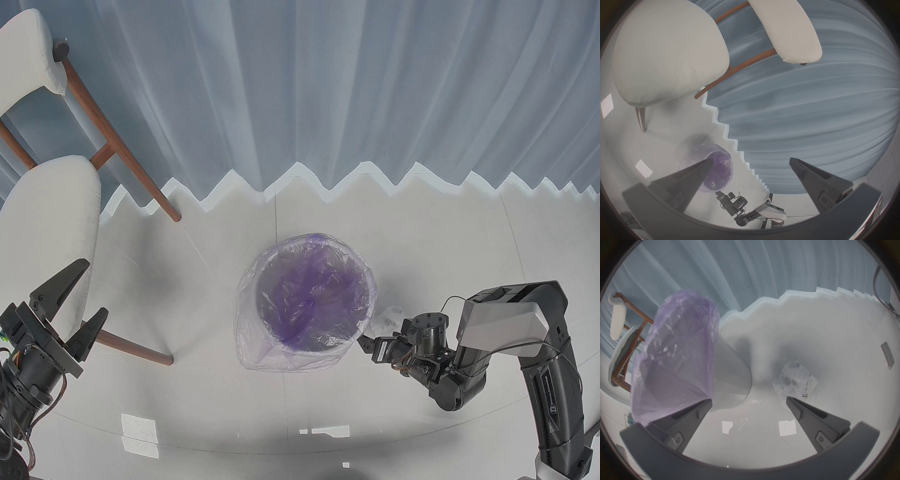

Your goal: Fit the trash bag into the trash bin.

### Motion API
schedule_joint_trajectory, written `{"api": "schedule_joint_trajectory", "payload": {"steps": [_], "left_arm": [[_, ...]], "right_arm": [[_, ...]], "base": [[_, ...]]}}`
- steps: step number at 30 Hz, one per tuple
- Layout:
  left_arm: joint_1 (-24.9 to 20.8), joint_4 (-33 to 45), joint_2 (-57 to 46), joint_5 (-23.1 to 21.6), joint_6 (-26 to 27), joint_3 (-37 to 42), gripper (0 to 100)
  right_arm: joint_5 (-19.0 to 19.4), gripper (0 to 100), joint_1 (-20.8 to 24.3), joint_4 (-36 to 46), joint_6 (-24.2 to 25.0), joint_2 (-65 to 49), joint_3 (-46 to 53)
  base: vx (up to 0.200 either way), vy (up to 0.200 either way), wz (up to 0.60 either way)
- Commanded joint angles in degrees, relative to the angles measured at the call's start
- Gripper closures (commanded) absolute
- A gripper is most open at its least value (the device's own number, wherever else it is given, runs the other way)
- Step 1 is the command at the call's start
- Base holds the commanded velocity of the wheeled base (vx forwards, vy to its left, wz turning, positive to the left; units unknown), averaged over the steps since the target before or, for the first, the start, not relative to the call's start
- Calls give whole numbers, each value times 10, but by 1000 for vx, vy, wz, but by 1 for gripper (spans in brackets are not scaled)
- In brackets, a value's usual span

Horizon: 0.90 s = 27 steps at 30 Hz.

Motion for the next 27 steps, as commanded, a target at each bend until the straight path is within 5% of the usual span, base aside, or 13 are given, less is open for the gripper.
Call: {"api": "schedule_joint_trajectory", "payload": {"steps": [1, 8, 14, 18, 23, 27], "left_arm": [[4, 0, -12, 3, 2, 10, 0], [4, 1, -28, 7, 2, 10, 0], [4, 1, -36, 8, 4, 10, 0], [2, 1, -44, 7, 5, 10, 0], [4, 1, -37, 0, 11, 10, 0], [4, 2, -33, -12, 17, 10, 0]], "right_arm": [[-10, 0, 0, 45, -7, -2, -38], [-45, 0, 1, 165, -6, -1, -91], [-40, 0, 4, 144, -3, -73, -6], [-8, 0, -53, 129, -7, -154, 103], [18, 0, -143, 129, -44, -195, 113], [40, 0, -170, 139, -76, -191, 109]], "base": [[0, 0, 0], [0, 0, 0], [0, 0, 0], [0, 0, 0], [0, 0, 0], [0, 0, 0]]}}
